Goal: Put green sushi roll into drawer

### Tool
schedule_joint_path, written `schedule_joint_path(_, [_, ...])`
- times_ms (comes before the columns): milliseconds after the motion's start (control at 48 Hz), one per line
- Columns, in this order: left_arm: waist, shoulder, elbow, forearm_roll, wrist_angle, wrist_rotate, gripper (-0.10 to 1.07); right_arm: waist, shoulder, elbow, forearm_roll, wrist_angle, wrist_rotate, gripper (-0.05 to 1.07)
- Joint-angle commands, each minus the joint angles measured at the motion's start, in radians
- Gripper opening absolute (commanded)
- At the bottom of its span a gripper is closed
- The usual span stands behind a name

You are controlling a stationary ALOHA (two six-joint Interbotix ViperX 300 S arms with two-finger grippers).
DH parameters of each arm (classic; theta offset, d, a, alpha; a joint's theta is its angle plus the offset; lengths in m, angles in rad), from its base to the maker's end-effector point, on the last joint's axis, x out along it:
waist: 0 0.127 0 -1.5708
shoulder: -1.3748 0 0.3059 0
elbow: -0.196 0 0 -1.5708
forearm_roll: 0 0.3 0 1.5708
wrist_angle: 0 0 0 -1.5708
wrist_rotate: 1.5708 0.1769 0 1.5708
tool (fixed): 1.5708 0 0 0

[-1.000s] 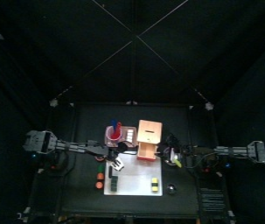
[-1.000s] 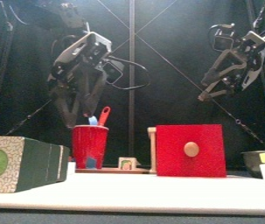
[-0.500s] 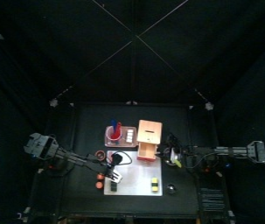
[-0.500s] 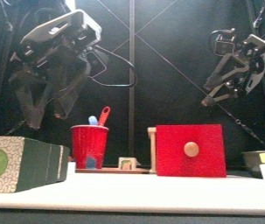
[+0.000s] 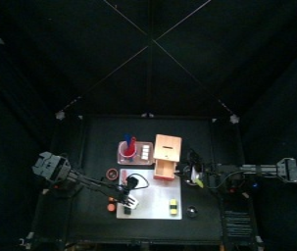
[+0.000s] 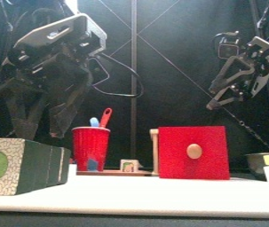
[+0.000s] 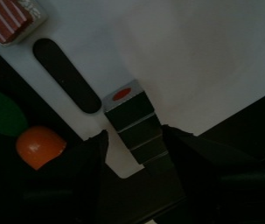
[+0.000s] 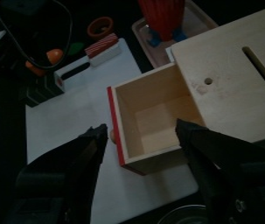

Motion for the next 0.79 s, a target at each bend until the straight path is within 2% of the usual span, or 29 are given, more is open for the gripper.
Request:
schedule_joint_path(0, [-0.002, -0.003, -0.017, -0.017, -0.003, -0.025, 0.92, 0.003, -0.003, -0.008, 0.005, -0.003, 0.0, 0.94])
schedule_joint_path(188, [-0.002, 0.018, -0.026, -0.011, -0.006, -0.067, 0.98, 0.003, -0.003, 0.002, 0.008, -0.003, 0.0, 0.94])
schedule_joint_path(771, [-0.006, 0.081, -0.029, -0.018, -0.02, -0.071, 0.95, -0.003, -0.003, 0.014, 0.012, -0.003, 0.0, 0.94])
